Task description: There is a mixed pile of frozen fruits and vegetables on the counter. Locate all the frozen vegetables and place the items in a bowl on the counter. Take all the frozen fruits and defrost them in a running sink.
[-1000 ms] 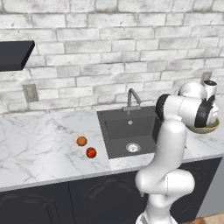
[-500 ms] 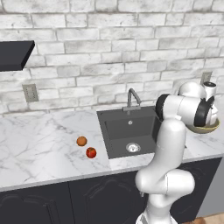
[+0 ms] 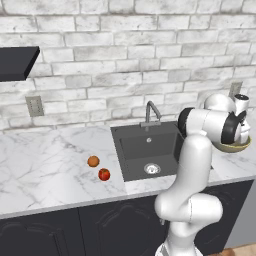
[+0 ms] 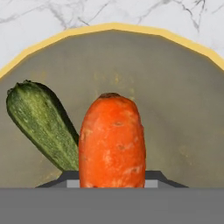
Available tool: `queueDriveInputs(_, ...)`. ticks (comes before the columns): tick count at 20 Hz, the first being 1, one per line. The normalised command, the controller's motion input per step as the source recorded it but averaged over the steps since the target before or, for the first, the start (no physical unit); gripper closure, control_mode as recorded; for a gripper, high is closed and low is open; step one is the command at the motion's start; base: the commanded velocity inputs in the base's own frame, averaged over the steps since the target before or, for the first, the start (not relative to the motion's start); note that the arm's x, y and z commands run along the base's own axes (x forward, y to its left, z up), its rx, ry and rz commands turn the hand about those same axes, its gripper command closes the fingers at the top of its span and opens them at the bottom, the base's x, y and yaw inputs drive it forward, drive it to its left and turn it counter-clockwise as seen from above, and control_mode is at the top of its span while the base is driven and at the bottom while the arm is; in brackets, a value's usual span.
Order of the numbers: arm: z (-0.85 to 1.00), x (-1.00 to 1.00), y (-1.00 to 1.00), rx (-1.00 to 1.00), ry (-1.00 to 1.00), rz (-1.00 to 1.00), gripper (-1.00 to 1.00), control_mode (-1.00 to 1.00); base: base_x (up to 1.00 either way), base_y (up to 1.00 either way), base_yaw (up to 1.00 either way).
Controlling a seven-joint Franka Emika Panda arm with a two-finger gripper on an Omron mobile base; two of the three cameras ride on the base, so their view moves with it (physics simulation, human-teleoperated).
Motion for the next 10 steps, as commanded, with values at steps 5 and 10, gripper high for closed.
queueDriveInputs(5,-0.05,0.02,-0.04,0.02,0.01,-0.02,1.00,-1.00,0.00,0.00,0.00)
queueDriveInputs(10,-0.03,0.04,-0.04,0.02,0.01,-0.02,1.00,-1.00,0.00,0.00,0.00)
